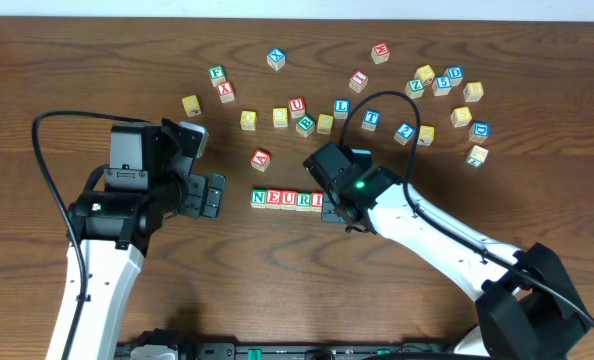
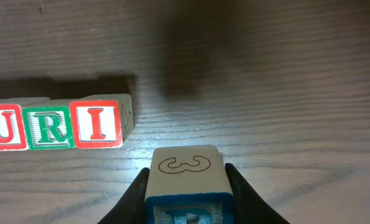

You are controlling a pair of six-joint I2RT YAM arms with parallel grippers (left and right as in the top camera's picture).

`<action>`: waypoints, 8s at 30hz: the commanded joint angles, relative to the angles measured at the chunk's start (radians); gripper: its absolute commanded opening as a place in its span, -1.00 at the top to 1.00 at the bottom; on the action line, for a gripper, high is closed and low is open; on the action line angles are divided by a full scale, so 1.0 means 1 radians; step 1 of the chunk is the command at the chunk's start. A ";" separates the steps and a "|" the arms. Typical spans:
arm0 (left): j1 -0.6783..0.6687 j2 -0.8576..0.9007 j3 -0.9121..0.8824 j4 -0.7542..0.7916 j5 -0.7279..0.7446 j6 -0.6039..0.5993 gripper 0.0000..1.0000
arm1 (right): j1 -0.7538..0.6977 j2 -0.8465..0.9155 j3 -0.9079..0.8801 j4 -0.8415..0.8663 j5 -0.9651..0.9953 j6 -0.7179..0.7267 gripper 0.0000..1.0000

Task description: Spell out NEURIPS

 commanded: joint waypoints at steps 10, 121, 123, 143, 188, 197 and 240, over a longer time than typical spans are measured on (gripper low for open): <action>0.004 -0.001 0.027 0.000 -0.010 0.006 -0.96 | 0.010 -0.012 -0.111 0.137 0.043 0.043 0.97; 0.004 -0.001 0.027 0.000 -0.010 0.006 -0.96 | 0.007 0.119 -0.111 0.272 0.041 -0.027 0.30; 0.004 -0.001 0.027 0.000 -0.010 0.006 -0.96 | 0.007 0.119 -0.111 0.272 0.041 -0.027 0.30; 0.004 -0.001 0.027 0.000 -0.010 0.006 -0.96 | 0.007 0.115 -0.093 0.264 0.042 -0.028 0.41; 0.004 -0.001 0.027 0.000 -0.010 0.006 -0.96 | 0.010 -0.081 -0.079 0.037 0.080 0.064 0.98; 0.004 -0.001 0.027 0.000 -0.010 0.006 -0.96 | 0.050 -0.057 -0.095 0.033 0.060 0.114 0.98; 0.004 -0.001 0.025 0.000 -0.010 0.006 -0.96 | 0.099 0.071 -0.125 0.145 0.222 0.160 0.98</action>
